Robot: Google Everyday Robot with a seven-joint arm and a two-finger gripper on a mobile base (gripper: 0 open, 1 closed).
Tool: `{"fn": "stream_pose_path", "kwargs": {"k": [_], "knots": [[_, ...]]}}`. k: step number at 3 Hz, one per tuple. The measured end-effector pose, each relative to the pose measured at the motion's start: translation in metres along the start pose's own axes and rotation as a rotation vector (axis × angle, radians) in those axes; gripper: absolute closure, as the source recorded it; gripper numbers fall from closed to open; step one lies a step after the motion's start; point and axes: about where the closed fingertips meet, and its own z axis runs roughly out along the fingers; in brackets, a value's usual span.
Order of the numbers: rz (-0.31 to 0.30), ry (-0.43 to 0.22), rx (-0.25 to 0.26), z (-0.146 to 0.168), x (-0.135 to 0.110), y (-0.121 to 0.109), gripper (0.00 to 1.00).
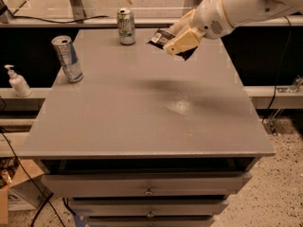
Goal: Move rxbar chocolate near redbull can
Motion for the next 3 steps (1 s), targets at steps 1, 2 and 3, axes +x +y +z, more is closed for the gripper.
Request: {"fn": "stream_pose_path", "kwargs": {"k": [1,2,3], "knots": [[-0.008,-0.048,-0.051,0.014,-0.007,0.012,1.00],[-0.048,-0.118,-0.126,0.039,-0.034,0.036,1.00],[-0.100,-0.192,-0.202,0.073,-0.070,0.071,1.00]]}}
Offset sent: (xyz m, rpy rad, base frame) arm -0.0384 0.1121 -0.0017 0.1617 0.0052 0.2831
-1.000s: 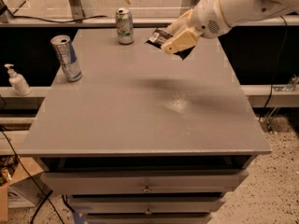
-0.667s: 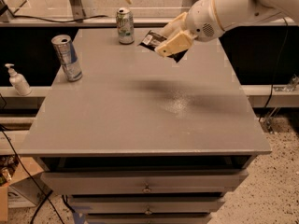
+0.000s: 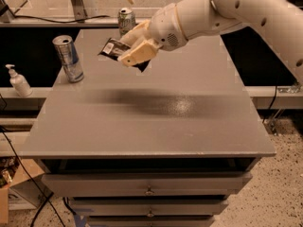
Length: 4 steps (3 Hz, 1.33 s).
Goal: Move rxbar chocolate near redbull can
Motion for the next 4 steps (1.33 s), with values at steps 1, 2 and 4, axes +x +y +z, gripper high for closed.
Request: {"fn": "stream_pose_path", "kwargs": {"k": [1,2,4], "knots": [[-0.023,-0.041,-0.063,0.049,-0.019,0.017,0.80],[-0.025,-0.040,-0.087,0.085,-0.025,0.019,0.58],[0.005,0.027,-0.068,0.133,-0.005,-0.009,0.12]]}}
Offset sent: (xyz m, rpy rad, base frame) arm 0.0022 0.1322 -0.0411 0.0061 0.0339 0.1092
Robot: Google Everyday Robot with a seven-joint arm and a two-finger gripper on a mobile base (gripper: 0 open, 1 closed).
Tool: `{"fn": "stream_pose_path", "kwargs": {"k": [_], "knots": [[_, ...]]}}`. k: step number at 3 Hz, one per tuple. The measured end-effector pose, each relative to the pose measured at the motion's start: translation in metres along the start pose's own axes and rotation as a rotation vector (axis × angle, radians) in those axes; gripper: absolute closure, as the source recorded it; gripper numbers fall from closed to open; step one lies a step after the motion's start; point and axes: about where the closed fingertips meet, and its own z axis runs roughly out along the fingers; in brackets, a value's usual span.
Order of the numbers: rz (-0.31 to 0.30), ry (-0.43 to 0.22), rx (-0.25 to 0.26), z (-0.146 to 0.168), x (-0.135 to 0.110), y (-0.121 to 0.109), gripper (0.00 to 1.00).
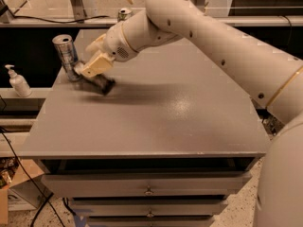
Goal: Move rxbar chocolate near redbull can
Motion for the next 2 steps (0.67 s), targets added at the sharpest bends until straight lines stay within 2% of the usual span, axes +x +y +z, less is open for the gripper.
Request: {"fn": "stream_pose_path", "kwargs": {"k": [1,2], "knots": [[-0.001,0.000,-0.004,0.0018,-0.0006,0.0014,0.00],[-0.001,0.000,-0.004,0.0019,-0.0007,0.0014,0.00]]}}
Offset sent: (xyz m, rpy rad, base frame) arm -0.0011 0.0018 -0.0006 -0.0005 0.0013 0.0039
